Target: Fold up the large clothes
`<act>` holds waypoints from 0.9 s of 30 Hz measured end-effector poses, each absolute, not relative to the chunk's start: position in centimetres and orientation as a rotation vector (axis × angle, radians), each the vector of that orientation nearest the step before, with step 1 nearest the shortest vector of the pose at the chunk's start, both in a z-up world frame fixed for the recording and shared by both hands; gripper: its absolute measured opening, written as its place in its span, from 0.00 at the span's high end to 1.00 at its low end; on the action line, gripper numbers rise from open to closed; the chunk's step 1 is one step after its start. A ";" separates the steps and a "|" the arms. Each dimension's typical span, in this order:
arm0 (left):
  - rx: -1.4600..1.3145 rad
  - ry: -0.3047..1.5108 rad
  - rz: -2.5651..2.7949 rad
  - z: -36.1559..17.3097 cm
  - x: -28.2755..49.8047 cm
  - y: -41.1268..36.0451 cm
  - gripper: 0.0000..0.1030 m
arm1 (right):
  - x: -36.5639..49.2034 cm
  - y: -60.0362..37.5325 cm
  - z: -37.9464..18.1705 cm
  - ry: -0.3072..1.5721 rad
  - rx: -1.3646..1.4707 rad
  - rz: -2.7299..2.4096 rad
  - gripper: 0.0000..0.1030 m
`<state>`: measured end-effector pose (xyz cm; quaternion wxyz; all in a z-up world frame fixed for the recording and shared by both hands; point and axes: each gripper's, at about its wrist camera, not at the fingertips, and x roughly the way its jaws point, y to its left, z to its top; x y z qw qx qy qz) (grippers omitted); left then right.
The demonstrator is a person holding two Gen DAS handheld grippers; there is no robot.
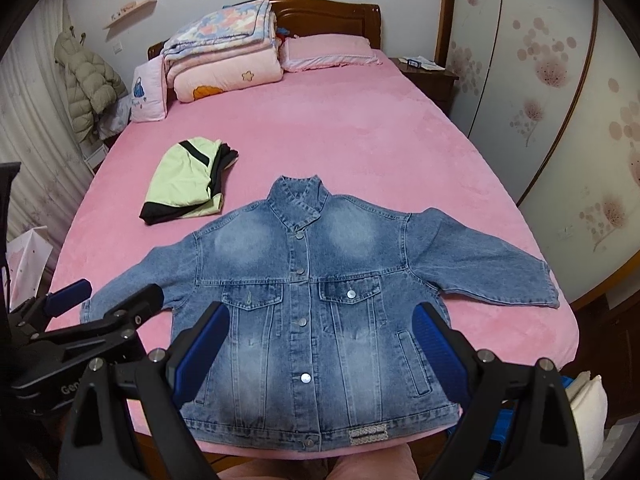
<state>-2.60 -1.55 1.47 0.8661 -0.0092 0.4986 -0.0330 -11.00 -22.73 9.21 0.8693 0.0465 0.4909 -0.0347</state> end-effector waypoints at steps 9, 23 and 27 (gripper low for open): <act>-0.016 1.042 -0.077 1.6 -2.8 -1.7 0.06 | -11.7 -22.7 9.8 0.995 0.090 -0.078 0.09; 0.016 1.031 -0.101 2.3 -3.2 -2.6 0.06 | -12.7 -23.1 10.0 0.982 0.100 -0.103 0.09; 0.015 1.015 -0.099 2.5 -3.2 -2.7 0.06 | -13.1 -23.5 10.5 0.951 0.093 -0.112 0.09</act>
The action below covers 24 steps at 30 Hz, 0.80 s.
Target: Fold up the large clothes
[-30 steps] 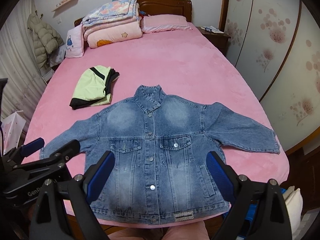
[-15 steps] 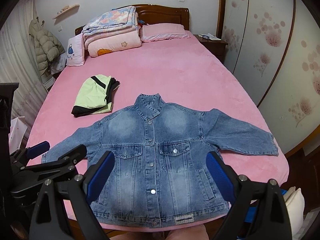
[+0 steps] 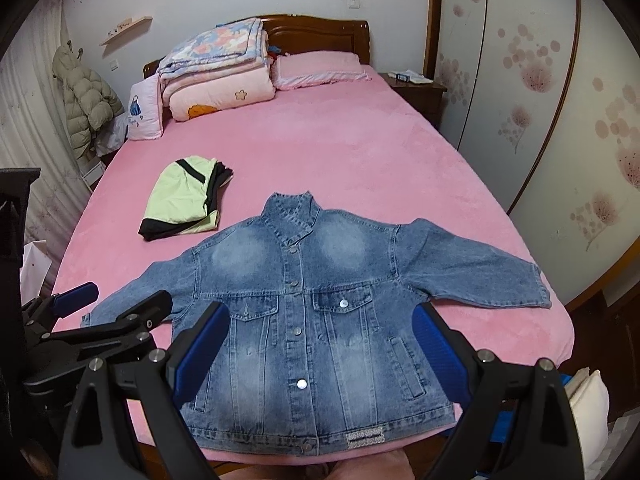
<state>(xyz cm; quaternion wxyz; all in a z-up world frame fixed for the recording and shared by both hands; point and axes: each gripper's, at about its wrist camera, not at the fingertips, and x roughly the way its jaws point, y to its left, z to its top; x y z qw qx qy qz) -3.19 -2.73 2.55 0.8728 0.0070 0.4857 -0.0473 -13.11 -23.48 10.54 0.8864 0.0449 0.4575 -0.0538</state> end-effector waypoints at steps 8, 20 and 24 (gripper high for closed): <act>0.060 0.996 -0.111 3.1 -2.9 -4.5 0.06 | -13.3 -25.1 10.7 0.944 0.122 -0.135 0.09; 0.071 0.919 -0.022 5.4 -1.8 -9.1 0.06 | -11.5 -29.4 11.4 0.889 0.114 -0.026 0.09; 0.086 0.893 0.003 6.2 -1.1 -12.3 0.06 | -10.9 -32.3 11.8 0.863 0.116 -0.007 0.09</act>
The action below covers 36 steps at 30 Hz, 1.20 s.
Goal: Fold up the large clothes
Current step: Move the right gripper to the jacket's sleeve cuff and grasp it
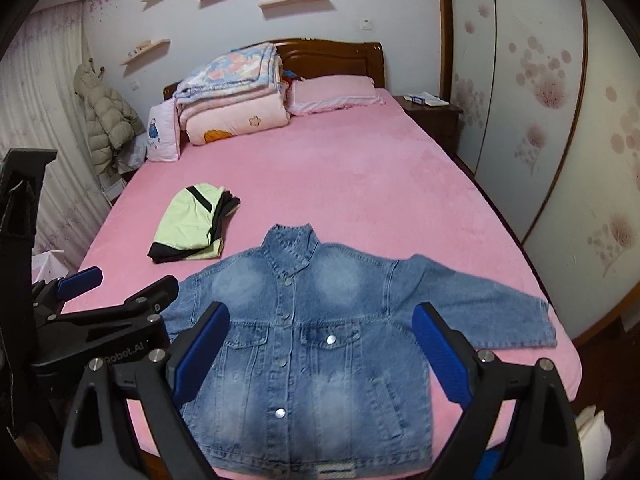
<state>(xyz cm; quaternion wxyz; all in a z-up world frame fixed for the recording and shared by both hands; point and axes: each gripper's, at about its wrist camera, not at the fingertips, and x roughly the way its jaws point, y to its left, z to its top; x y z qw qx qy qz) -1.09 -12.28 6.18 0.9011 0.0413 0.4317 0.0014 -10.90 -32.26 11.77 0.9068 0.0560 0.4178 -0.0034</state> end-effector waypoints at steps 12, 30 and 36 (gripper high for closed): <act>0.095 0.753 -0.128 7.9 1.7 -25.0 0.05 | -9.3 -47.8 9.6 0.841 0.285 -0.114 0.09; 0.160 1.023 -0.295 -8.7 10.6 -45.5 0.06 | -11.4 -72.8 -9.4 1.094 0.594 -0.440 0.09; 0.220 1.089 -0.308 -14.0 10.9 -48.7 0.06 | -12.8 -76.6 -15.9 1.183 0.758 -0.523 0.11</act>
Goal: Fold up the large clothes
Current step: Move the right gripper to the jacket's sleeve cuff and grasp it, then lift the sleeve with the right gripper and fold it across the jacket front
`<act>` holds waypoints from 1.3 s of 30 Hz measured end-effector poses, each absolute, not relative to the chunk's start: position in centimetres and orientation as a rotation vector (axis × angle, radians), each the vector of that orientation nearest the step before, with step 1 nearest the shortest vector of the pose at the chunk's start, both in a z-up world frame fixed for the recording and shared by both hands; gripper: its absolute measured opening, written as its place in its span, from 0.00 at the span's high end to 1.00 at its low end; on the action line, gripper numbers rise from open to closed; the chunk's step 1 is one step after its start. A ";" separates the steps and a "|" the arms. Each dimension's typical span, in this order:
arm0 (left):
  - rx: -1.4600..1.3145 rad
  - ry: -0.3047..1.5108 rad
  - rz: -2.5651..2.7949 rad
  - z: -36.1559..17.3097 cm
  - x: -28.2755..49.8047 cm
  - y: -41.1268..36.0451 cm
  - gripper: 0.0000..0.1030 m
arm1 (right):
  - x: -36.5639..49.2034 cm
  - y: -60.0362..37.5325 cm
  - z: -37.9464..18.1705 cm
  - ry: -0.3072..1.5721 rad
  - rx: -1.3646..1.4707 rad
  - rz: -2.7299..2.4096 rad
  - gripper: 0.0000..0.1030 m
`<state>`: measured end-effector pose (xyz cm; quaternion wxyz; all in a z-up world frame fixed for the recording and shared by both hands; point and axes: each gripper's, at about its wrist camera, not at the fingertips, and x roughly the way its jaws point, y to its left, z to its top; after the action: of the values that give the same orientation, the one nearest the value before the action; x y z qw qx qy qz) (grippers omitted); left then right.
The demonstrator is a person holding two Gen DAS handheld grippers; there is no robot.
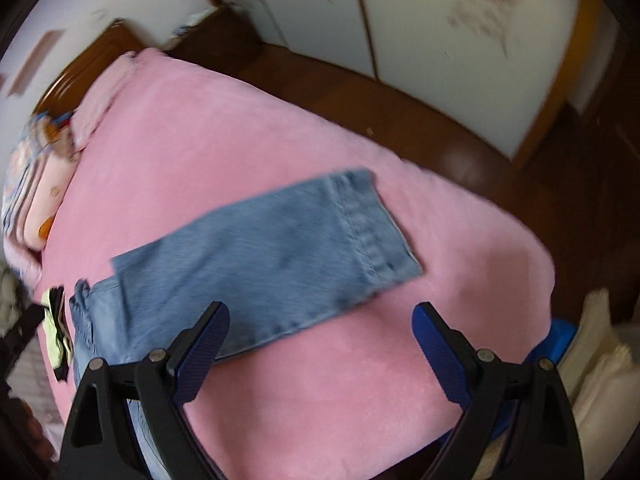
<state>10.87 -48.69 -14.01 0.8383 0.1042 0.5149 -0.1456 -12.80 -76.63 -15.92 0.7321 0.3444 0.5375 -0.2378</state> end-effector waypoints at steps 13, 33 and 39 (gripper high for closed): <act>0.222 1.146 -0.273 -18.9 11.4 -49.9 0.06 | -12.2 -80.9 -23.3 1.221 1.008 -0.554 0.23; 0.153 1.169 -0.207 -14.2 11.0 -43.5 0.06 | -8.5 -77.4 -14.7 1.089 0.758 -0.387 0.87; 0.130 1.096 -0.118 -9.3 10.0 -35.0 0.06 | -5.2 -71.5 -6.5 0.975 0.609 -0.217 0.87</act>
<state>10.05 -35.04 -9.30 0.8499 0.0615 0.5204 -0.0562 -5.21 -71.45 -6.51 0.8339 0.2872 0.4600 -0.1026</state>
